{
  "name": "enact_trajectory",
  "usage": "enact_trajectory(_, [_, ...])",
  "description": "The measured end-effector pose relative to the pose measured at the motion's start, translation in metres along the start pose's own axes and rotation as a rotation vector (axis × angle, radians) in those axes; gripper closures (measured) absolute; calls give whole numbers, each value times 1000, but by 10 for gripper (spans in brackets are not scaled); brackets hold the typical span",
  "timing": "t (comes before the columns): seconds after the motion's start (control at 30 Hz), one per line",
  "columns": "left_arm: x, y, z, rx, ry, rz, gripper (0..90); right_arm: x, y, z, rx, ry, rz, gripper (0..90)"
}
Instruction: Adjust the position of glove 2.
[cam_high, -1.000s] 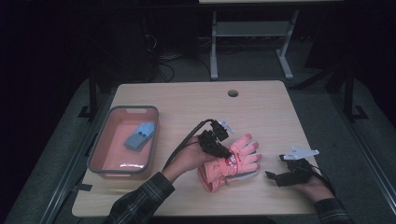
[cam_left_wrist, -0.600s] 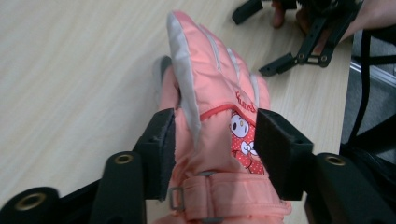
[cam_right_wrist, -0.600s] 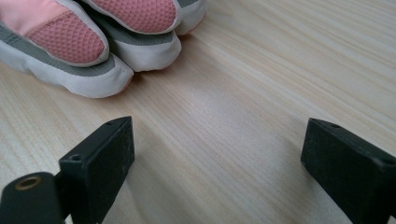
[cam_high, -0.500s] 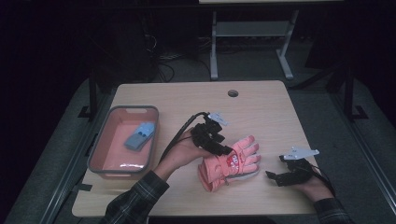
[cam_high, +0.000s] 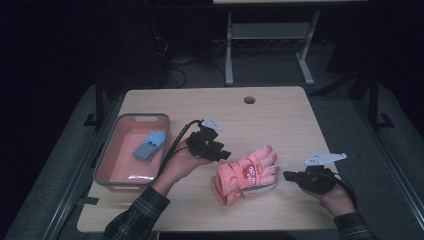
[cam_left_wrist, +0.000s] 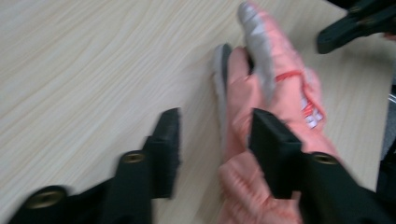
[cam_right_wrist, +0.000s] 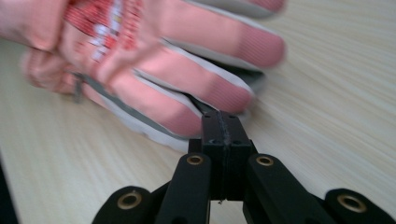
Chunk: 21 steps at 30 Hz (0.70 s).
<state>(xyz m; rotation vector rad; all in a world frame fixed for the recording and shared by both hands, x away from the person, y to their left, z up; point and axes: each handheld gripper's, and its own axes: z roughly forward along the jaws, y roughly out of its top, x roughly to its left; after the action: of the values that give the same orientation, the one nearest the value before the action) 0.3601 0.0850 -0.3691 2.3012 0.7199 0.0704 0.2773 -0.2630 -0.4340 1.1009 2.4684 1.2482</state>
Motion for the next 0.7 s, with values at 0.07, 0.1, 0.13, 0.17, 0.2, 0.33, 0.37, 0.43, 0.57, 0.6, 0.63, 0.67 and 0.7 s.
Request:
enact_trajectory(0.07, [2,-4,2,13,9,-7,727,7,4,2,-5,16,-14,900])
enact_trajectory(0.1, [3,-6,3,21,6,-8,767,9,6,3,-10,24,-27,900])
enact_trajectory(0.13, [4,-7,5,25,8,-6,821,12,8,4,-12,27,-33,900])
enact_trajectory(0.17, [4,-9,6,30,12,-1,863,14,10,5,-11,34,-38,900])
enact_trajectory(0.2, [4,-10,7,37,9,-4,890,16,12,7,-12,39,-44,900])
enact_trajectory(0.33, [2,-15,10,45,-15,11,896,24,17,14,-12,68,-58,900])
enact_trajectory(0.37, [0,-16,10,42,-18,8,896,25,18,15,-7,73,-62,900])
enact_trajectory(0.43, [0,-18,10,51,-28,21,896,28,20,20,4,78,-71,900])
enact_trajectory(0.57, [-3,-25,8,36,-55,-9,896,29,22,28,26,80,-79,900])
enact_trajectory(0.6, [-3,-27,7,43,-58,-8,895,28,23,30,29,81,-85,900])
enact_trajectory(0.63, [-4,-29,8,39,-62,-12,895,28,24,32,33,82,-83,900])
enact_trajectory(0.67, [-4,-31,7,48,-65,-2,896,27,25,34,36,84,-89,900])
enact_trajectory(0.7, [-6,-33,7,47,-69,-8,895,27,26,36,45,85,-82,900])
